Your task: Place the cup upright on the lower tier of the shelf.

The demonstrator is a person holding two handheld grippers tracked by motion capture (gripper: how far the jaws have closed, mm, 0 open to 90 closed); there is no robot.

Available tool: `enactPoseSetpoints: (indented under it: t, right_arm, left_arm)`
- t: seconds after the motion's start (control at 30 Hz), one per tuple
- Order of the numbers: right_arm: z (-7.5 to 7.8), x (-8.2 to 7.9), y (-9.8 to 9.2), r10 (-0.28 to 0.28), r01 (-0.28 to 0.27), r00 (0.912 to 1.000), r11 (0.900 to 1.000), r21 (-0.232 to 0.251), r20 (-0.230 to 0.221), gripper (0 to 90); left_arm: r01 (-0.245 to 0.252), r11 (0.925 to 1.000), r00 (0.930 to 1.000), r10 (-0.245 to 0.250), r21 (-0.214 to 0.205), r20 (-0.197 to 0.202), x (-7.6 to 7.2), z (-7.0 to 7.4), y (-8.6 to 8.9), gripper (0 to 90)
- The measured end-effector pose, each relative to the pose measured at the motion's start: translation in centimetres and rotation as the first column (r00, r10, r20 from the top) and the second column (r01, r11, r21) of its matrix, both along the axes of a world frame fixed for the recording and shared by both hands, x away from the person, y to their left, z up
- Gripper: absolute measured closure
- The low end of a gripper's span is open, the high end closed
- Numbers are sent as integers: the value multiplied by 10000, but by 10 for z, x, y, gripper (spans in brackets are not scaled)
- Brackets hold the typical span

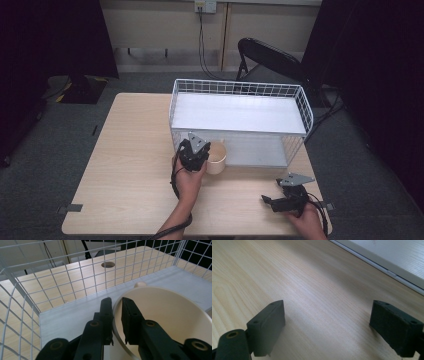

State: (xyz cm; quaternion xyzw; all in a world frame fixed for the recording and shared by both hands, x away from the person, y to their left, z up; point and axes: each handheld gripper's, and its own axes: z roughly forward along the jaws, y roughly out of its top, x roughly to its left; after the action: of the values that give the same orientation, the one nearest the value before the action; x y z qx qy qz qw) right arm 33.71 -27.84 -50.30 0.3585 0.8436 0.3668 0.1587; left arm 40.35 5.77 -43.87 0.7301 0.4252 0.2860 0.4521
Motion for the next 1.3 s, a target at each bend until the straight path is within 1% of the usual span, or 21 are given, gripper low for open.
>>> enactPoseSetpoints:
  t: [0.1,0.23,0.3,0.33,0.4,0.43,0.5,0.53,0.6,0.67,0.73,0.9,1.03,1.2,1.3]
  right_arm:
    - [0,0,0,3,-3,10000,10000,-2,6,122]
    - [0,0,0,-1,1,10000,10000,-1,1,122]
    - [0,0,0,3,-3,10000,10000,-2,0,122]
    - [0,0,0,3,-3,10000,10000,-3,1,123]
    - [0,0,0,4,-4,10000,10000,-3,2,122]
    - [0,0,0,5,-5,10000,10000,-6,9,122]
    - [0,0,0,2,-2,10000,10000,-3,2,122]
    - [0,0,0,1,-1,10000,10000,-4,4,122]
    - [0,0,0,3,-3,10000,10000,-3,5,123]
    - [0,0,0,2,-2,10000,10000,0,2,122]
    - [0,0,0,1,-1,10000,10000,-2,2,123]
    - [0,0,0,1,-1,10000,10000,-1,3,122]
    - [0,0,0,1,-1,10000,10000,-3,3,123]
    - [0,0,0,2,-2,10000,10000,0,5,122]
    - [0,0,0,3,-3,10000,10000,-1,3,122]
  left_arm:
    - [-83,9999,10000,83,-66,-22,0,1,0,767]
    - [-44,9999,10000,43,-143,-36,0,2,1,748]
    - [-6,9999,10000,6,-134,-6,0,2,1,734]
    - [39,10000,10000,-39,-58,-56,0,3,1,734]
    - [48,10000,10000,-48,-30,-13,-1,2,2,741]
    - [72,10000,10000,-72,-47,-68,0,2,1,767]
    - [59,9999,10000,-60,-83,-79,-1,1,1,785]
    - [65,10000,9999,-65,-20,-102,0,1,2,807]
    - [1,9999,9999,-2,-125,-114,0,1,2,822]
    - [10,9999,9999,-12,-109,-172,0,2,3,825]
    - [-63,10000,9999,62,-37,-138,1,2,1,828]
    - [-297,9995,9996,297,-103,-39,2,1,-1,831]
    - [-446,9990,9990,446,-75,-13,4,1,-4,832]
    - [-469,9989,9988,469,2,105,5,1,-5,834]
    - [-426,9991,9991,426,-16,91,5,1,-4,833]
